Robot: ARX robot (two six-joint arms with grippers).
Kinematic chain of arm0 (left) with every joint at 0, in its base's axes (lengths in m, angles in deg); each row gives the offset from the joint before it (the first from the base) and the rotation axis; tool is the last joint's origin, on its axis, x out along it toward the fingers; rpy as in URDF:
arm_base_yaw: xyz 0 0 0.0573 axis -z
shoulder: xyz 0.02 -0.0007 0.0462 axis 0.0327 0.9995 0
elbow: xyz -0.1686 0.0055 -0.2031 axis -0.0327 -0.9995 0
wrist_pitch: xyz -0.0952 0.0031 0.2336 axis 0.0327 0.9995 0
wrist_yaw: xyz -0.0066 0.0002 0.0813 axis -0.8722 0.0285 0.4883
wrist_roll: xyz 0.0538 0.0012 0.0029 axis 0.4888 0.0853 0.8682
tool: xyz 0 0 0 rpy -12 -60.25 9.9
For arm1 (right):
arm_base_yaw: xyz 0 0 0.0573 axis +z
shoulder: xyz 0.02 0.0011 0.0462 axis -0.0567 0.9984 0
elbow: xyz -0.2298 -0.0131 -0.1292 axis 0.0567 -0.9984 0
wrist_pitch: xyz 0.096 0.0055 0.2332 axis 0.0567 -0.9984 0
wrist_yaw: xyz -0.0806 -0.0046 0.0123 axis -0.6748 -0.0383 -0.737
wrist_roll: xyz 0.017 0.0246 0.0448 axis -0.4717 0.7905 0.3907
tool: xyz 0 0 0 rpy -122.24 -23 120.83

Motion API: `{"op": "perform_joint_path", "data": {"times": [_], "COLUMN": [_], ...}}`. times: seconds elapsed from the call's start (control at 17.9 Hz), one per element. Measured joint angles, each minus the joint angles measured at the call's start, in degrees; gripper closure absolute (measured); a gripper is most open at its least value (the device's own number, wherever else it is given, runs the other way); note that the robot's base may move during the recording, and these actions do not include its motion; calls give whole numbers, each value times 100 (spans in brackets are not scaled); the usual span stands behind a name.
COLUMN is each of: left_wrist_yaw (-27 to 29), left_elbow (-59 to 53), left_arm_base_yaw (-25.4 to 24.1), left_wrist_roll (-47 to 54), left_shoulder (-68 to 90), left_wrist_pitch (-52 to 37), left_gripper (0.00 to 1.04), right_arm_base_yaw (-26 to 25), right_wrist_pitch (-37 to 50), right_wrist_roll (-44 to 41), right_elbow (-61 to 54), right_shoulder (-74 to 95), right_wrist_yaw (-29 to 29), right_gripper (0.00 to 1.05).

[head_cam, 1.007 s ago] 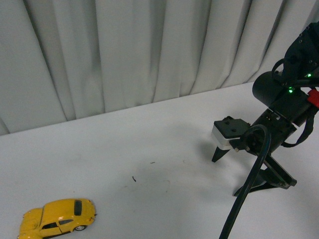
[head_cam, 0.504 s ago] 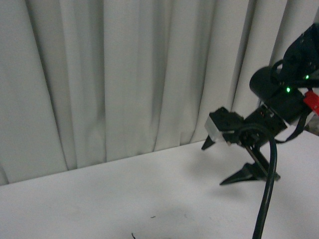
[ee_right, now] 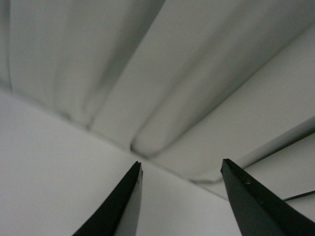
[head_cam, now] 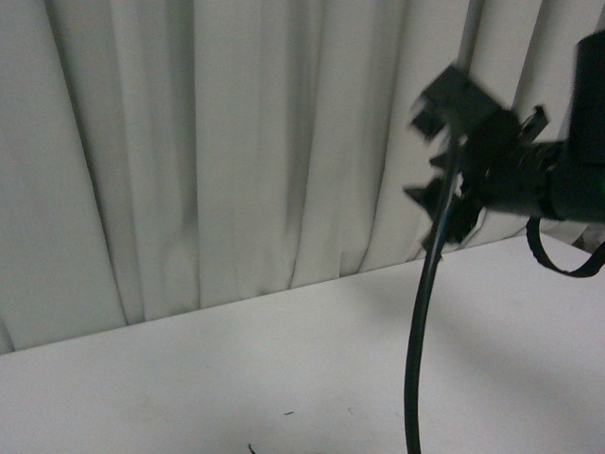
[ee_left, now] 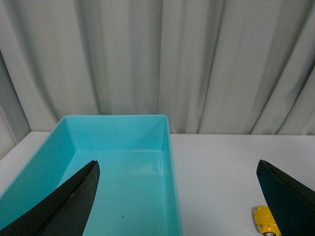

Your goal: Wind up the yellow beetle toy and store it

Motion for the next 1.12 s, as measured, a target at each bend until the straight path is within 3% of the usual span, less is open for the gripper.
{"op": "perform_joint_path", "data": {"times": [0.17, 0.34, 0.73, 0.95, 1.12], "left_wrist_yaw": [2, 2, -2, 0, 0], "left_elbow": [0, 0, 0, 0, 0], "left_arm_base_yaw": [0, 0, 0, 0, 0], "left_wrist_roll": [0, 0, 2, 0, 0], "left_shoulder": [0, 0, 0, 0, 0], "left_wrist_pitch": [0, 2, 0, 2, 2], "left_gripper": [7, 7, 7, 7, 7], "right_arm_base_yaw": [339, 472, 774, 1246, 1239], "right_wrist_pitch": [636, 673, 643, 341, -105], "right_wrist_roll": [2546, 3088, 3307, 3322, 3324], "right_elbow": [-861, -1624, -2662, -3121, -3414], "right_shoulder": [-1641, -1963, -3071, -3775, -4474], "right_wrist_yaw": [-358, -566, -841, -1209, -1272], "right_gripper": [84, 103, 103, 103, 103]}}
